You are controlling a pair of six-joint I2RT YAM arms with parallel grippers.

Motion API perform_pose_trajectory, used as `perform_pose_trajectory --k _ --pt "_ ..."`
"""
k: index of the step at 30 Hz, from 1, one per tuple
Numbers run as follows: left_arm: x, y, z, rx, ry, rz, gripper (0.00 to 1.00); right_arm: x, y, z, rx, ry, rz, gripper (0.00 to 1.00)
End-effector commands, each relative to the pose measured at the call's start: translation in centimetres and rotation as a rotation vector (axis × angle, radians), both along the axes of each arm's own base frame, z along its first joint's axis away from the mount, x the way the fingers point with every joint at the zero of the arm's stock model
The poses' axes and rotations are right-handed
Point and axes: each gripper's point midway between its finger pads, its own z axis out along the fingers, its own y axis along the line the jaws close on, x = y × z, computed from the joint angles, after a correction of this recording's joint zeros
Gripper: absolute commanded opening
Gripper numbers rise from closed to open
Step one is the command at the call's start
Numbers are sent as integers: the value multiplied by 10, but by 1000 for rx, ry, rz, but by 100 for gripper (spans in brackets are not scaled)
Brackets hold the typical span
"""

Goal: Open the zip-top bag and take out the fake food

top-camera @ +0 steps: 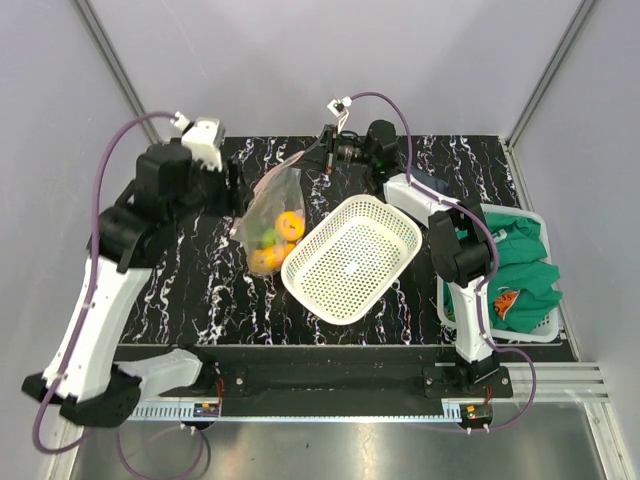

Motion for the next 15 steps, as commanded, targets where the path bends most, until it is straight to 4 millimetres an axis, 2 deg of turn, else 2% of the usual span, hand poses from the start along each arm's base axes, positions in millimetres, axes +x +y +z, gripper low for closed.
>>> perform_pose_trajectory --k 1,2,4,6,9,15 --pt "39 -18 26 20 -66 -80 59 -10 2 26 38 -97 43 0" --pt "52 -18 20 37 -47 -74 56 -11 2 27 37 -100 47 0" --pt "62 -20 20 35 -41 -87 48 -13 3 28 38 -103 51 0" --pt "71 -19 12 32 -19 -90 46 -13 3 27 37 -99 53 0" --pt "76 -19 3 29 7 -102 42 -14 3 28 39 -103 54 0" --pt "79 -22 -16 32 43 -111 42 -16 4 29 41 -105 60 0"
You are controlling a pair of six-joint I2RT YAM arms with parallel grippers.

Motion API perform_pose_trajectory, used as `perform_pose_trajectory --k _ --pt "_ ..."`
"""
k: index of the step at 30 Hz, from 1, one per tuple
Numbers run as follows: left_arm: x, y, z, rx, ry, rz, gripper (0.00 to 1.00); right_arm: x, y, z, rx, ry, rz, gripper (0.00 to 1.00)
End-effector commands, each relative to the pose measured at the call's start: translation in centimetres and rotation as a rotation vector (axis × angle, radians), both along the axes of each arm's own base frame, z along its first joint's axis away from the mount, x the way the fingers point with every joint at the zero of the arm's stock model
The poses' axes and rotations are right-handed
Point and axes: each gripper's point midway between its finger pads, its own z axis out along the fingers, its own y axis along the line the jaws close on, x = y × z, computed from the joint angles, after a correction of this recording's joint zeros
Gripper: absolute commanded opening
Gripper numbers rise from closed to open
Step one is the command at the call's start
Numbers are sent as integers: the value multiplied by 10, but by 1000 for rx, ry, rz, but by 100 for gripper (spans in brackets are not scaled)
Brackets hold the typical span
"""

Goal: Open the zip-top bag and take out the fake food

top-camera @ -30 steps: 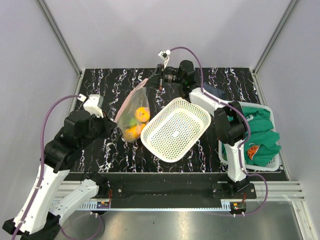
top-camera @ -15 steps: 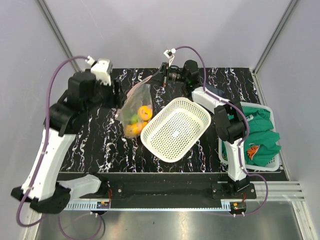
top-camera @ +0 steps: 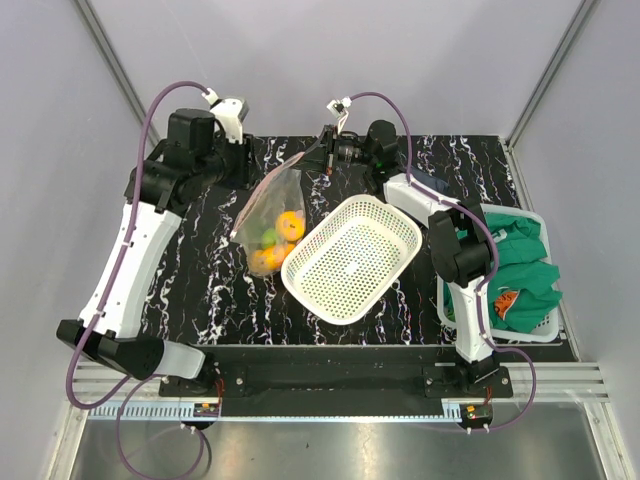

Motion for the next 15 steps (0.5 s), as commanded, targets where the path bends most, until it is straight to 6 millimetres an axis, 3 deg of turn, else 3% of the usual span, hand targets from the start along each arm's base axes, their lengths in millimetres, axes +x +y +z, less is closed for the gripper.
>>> perform_pose_trajectory --k 1,7,15 --pt "1 -5 0 -19 -28 -39 42 -11 4 29 43 -94 36 0" --pt "3 -4 -10 -22 -12 -24 41 -13 6 28 41 -93 43 0" --pt "9 0 -33 -16 44 2 29 -16 10 28 41 -96 52 0"
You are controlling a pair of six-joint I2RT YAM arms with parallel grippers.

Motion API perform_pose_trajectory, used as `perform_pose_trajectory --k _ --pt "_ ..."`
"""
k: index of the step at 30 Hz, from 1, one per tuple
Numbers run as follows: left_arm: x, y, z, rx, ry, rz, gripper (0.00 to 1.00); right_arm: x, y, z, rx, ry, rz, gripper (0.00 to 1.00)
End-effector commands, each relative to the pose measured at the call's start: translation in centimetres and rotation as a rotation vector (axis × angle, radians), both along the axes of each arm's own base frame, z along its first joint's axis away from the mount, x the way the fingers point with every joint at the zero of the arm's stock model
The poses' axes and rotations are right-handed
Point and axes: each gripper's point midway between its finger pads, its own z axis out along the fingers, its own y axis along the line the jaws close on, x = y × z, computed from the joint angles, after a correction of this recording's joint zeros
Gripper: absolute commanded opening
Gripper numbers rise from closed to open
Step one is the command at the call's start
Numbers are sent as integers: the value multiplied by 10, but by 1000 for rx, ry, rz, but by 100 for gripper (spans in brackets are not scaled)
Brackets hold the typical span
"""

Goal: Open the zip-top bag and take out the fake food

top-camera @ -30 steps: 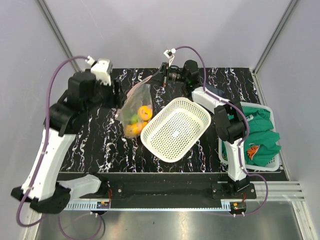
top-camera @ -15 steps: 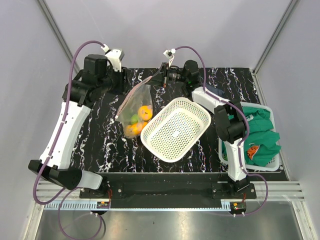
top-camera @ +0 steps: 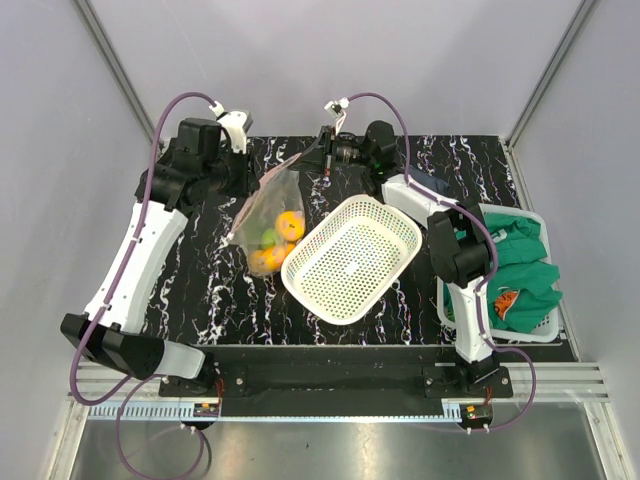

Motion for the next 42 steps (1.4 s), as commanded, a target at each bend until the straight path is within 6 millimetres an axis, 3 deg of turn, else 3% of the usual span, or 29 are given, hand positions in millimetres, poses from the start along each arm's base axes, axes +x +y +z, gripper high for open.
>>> perform_pose_trajectory --k 1,3,8,10,17,18,21,25,26,32,34,38,39,41,42 --pt "8 -1 2 -27 -26 7 29 -13 7 29 40 -96 45 0" --pt "9 0 -5 -27 -10 7 26 -14 8 28 37 -93 46 0" --pt "11 11 -3 -56 -9 32 0 -14 15 26 23 -82 48 0" --pt "11 22 6 -54 -37 75 0 -13 18 27 20 -76 42 2" --pt "1 52 36 -56 -137 202 0 -8 33 22 -95 -10 -26 41" --pt "0 53 39 -61 -148 210 0 1 32 26 -105 -4 -82 55" --pt "-4 58 52 -74 -194 233 0 12 25 28 -162 40 -175 71" --pt "-6 57 57 -98 -208 238 0 15 12 33 -220 67 -274 82" --pt "-4 55 56 -106 -209 231 0 11 9 46 -209 33 -282 82" --pt "8 31 19 -185 -134 157 0 -3 2 51 -223 53 -273 79" --pt "8 26 7 -213 -118 145 0 0 4 44 -222 105 -292 77" --pt "15 15 4 -268 -127 108 0 -2 17 24 -215 259 -305 71" --pt "15 13 3 -277 -121 103 0 7 13 11 -228 313 -368 72" --pt "16 10 1 -287 -111 93 0 9 8 12 -205 373 -430 74" --pt "16 10 1 -293 -108 86 0 7 9 0 -215 397 -451 76"
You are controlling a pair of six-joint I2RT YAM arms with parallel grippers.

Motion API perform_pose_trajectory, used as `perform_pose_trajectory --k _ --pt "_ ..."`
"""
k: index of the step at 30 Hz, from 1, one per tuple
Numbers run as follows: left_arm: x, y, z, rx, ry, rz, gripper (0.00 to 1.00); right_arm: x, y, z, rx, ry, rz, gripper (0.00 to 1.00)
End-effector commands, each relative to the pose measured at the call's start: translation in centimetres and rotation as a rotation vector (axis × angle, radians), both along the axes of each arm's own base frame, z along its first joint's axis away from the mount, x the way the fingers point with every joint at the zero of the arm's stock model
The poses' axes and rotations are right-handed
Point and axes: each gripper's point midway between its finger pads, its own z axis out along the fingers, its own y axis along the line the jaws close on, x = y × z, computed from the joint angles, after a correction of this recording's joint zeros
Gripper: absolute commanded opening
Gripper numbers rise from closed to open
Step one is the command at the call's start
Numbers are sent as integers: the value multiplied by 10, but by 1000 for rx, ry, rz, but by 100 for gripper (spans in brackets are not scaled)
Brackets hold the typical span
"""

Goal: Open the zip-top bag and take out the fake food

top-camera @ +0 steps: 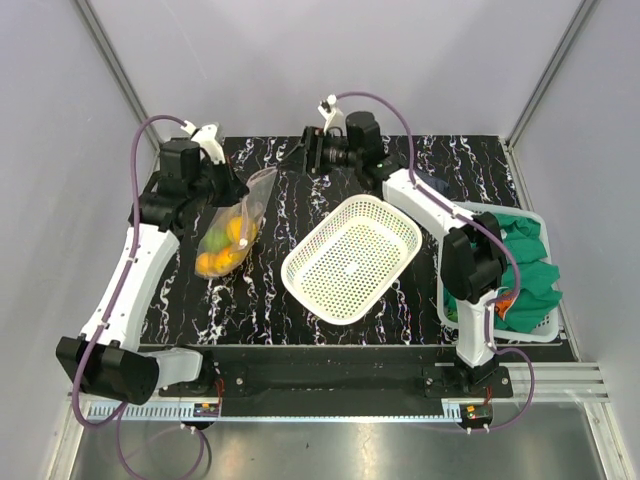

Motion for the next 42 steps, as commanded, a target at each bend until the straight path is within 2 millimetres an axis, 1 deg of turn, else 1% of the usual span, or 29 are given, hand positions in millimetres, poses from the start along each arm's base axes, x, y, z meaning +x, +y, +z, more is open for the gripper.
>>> perform_pose_trajectory --k 1,3,4,6,7,9,10,12,13,15,16,18,22,23,24,27,29,30,31,32,33,36,37,38,39,42 --pt "13 -13 27 -90 -104 -49 0 -2 -3 -2 37 120 -148 77" --pt "12 -15 22 -108 -90 -58 0 -7 -2 -4 41 143 -146 79" --pt "13 -16 21 -120 -90 -64 0 -10 -1 1 56 155 -148 80" --pt "12 -22 11 -170 -53 -88 0 -13 -1 1 72 171 -161 81" --pt "14 -24 12 -189 -58 -92 0 -15 -1 8 102 173 -166 81" --pt "11 -29 5 -247 -29 -112 0 -16 0 4 124 199 -175 81" --pt "14 -31 9 -269 -50 -121 0 -17 3 8 153 213 -172 80" --pt "11 -34 8 -311 -35 -133 0 -20 7 4 168 243 -152 79" --pt "10 -35 11 -319 -45 -140 0 -21 10 6 197 254 -141 78" --pt "6 -36 15 -329 -56 -141 0 -23 14 4 209 268 -130 76" --pt "5 -36 13 -333 -57 -141 0 -22 17 1 212 272 -127 75" --pt "0 -37 14 -346 -55 -145 0 -24 23 0 216 277 -115 73" --pt "-7 -47 10 -407 -25 -188 0 -25 30 -6 220 289 -103 71" --pt "-8 -47 5 -409 -13 -185 0 -25 32 -7 217 292 -99 70" --pt "-7 -44 5 -402 -18 -167 0 -26 33 -8 216 293 -99 66" --pt "-5 -39 6 -386 -37 -140 0 -23 32 -11 220 299 -117 60" --pt "-5 -35 11 -377 -49 -118 0 -23 30 -13 218 299 -133 61" --pt "-1 -30 11 -357 -61 -80 0 -22 29 -12 221 293 -138 63" --pt "0 -25 9 -342 -59 -50 0 -23 28 -7 230 285 -140 67" --pt "0 -19 10 -323 -69 -16 0 -23 26 -10 227 286 -152 68" --pt "4 -7 6 -292 -70 56 0 -23 25 -8 232 281 -157 69" --pt "8 10 1 -262 -77 164 0 -24 22 -6 241 277 -169 70" --pt "9 12 1 -264 -78 184 0 -26 24 -5 241 277 -160 70" --pt "9 13 1 -275 -80 195 0 -28 25 -3 243 275 -149 70" --pt "10 8 11 -300 -115 155 0 -30 27 -2 244 277 -141 70" --pt "8 -2 22 -340 -152 94 0 -41 36 2 248 281 -100 68"
